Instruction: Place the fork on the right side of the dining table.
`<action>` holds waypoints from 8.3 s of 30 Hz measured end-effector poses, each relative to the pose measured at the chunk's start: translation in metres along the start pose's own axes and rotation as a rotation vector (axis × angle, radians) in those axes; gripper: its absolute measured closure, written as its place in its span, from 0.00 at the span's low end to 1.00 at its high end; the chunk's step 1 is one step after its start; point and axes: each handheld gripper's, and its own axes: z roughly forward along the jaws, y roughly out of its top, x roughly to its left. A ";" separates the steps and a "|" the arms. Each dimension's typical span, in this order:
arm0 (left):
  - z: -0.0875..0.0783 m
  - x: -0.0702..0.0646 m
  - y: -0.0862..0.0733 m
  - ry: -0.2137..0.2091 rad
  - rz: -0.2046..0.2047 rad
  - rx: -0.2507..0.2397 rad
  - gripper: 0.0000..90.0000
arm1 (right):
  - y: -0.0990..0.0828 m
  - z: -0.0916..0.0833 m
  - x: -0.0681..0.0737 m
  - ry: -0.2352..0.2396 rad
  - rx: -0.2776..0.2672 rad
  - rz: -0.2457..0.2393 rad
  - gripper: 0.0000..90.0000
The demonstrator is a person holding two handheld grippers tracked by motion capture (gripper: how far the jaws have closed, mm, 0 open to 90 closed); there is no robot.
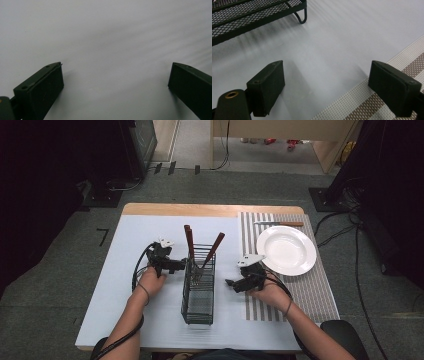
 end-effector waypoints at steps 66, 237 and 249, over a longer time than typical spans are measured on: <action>0.000 0.000 0.000 -0.002 -0.001 0.001 0.00 | 0.044 -0.001 -0.016 0.117 0.216 0.104 0.31; 0.000 0.000 0.000 -0.002 0.000 0.000 0.00 | 0.149 -0.198 -0.027 0.251 -0.408 0.090 0.90; 0.000 0.000 0.000 -0.002 0.000 0.003 0.00 | 0.136 -0.208 -0.038 0.213 -0.409 0.127 0.90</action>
